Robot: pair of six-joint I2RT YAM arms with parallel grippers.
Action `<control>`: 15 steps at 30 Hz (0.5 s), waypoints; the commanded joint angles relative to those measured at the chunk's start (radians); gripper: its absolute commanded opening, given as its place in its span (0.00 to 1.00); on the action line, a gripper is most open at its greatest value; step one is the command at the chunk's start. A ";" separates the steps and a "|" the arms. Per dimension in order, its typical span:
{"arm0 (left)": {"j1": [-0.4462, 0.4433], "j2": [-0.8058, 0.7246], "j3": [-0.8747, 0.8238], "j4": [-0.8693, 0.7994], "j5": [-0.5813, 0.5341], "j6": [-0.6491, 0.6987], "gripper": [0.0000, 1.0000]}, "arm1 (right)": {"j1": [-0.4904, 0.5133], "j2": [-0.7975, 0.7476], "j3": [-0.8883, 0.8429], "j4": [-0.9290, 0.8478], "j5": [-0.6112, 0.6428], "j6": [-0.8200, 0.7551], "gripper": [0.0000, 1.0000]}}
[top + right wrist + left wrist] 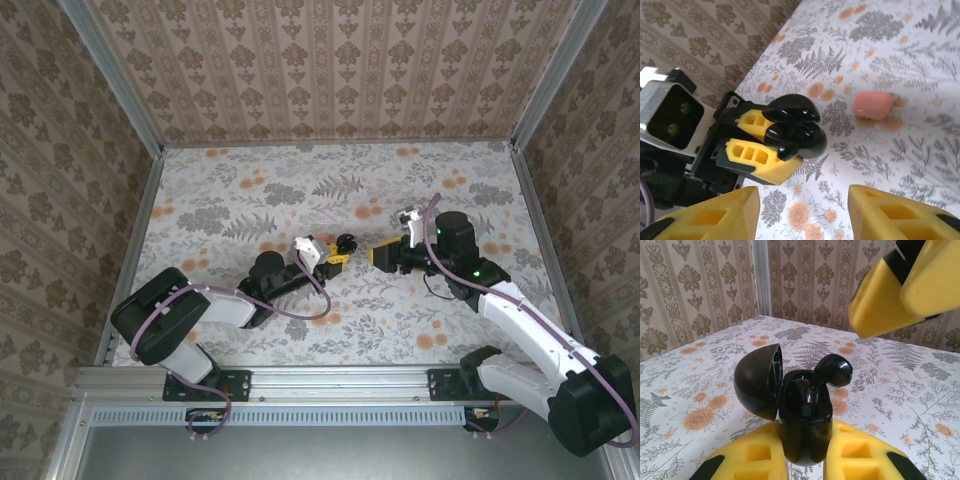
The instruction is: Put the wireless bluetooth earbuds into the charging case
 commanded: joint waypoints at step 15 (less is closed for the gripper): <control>-0.013 -0.032 -0.001 -0.016 -0.025 0.025 0.13 | 0.116 0.122 0.150 -0.084 0.074 0.139 0.47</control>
